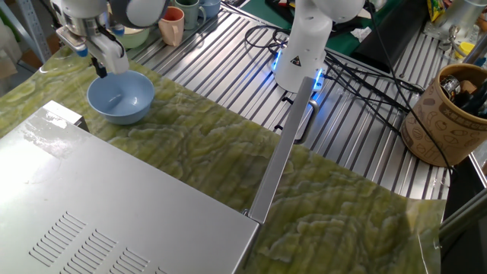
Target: Put the bowl into the microwave
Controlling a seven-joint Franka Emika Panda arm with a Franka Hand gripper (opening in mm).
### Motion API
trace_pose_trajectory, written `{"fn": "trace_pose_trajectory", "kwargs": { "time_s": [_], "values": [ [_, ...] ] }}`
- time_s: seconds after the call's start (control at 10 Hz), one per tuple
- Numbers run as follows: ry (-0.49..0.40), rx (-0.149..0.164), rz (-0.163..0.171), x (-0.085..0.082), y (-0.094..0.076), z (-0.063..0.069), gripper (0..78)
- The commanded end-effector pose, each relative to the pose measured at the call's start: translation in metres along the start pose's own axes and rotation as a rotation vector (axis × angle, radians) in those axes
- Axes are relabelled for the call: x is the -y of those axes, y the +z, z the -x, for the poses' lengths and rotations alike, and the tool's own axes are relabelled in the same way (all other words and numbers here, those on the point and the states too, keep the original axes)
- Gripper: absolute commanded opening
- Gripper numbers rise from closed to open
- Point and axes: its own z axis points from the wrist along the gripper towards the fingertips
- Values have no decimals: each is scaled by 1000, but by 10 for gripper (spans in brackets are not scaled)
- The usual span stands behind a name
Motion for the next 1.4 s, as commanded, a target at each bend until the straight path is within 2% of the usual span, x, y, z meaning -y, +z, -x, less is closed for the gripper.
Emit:
{"fn": "trace_pose_trajectory", "kwargs": {
  "time_s": [0.1,0.3,0.6,0.8,1.0,1.3,1.4],
  "values": [
    [91,-7,44,15,6,-6,11],
    [123,-11,31,15,6,-6,11],
    [152,-19,19,17,11,-18,11],
    [144,-20,13,18,14,-24,11],
    [124,-17,11,22,21,-35,11],
    [74,-16,17,35,20,-32,11],
    [59,-9,55,49,22,-26,11]
  ]
}}
